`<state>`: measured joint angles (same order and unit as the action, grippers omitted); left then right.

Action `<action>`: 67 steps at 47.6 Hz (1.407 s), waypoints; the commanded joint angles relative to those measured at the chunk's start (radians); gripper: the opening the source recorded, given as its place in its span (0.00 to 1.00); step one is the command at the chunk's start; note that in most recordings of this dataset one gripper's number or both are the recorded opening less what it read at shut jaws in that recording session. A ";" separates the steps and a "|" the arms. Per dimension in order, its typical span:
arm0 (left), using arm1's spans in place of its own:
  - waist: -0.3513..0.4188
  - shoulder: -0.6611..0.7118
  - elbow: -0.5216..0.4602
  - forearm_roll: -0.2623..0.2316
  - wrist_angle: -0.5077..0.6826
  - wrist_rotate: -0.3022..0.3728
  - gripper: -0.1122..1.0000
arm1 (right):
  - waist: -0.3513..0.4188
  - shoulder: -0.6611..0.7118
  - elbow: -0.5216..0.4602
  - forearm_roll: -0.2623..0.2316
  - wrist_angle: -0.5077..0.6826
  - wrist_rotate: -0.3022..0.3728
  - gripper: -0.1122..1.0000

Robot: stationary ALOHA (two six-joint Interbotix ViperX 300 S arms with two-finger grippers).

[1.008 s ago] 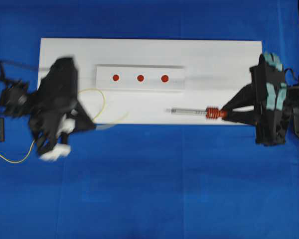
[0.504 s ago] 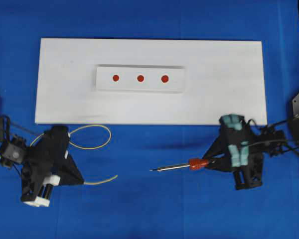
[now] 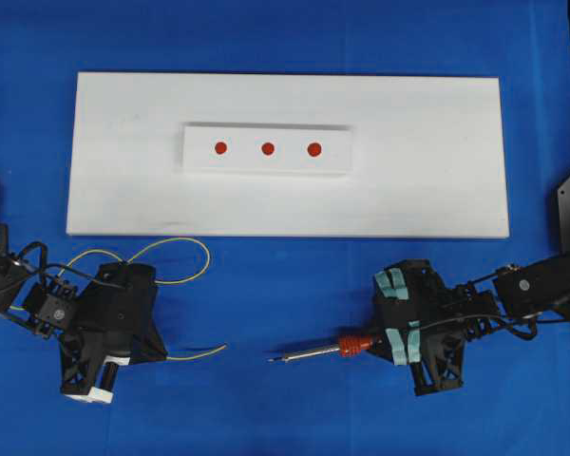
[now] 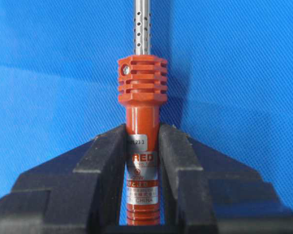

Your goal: Touch the tip of the soldering iron to the tip of the solder at the mark.

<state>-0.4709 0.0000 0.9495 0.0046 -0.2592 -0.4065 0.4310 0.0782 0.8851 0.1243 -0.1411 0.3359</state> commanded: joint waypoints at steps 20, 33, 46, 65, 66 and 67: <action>0.003 -0.034 -0.054 0.002 0.095 0.011 0.71 | -0.014 -0.058 -0.015 0.012 0.017 -0.011 0.64; 0.092 -0.238 -0.077 0.003 0.370 0.061 0.78 | -0.092 -0.319 -0.003 -0.061 0.143 -0.058 0.81; 0.238 -0.477 -0.037 0.003 0.417 0.238 0.77 | -0.275 -0.604 0.049 -0.181 0.224 -0.075 0.82; 0.476 -0.816 0.118 0.003 0.351 0.367 0.77 | -0.495 -0.989 0.195 -0.287 0.264 -0.075 0.82; 0.482 -0.839 0.132 0.005 0.347 0.370 0.77 | -0.502 -1.005 0.204 -0.287 0.265 -0.074 0.82; 0.485 -0.853 0.141 0.003 0.344 0.373 0.77 | -0.505 -1.020 0.213 -0.287 0.265 -0.074 0.82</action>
<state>-0.0031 -0.8084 1.0753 0.0061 0.1058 -0.0399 -0.0568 -0.8958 1.0891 -0.1595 0.1227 0.2623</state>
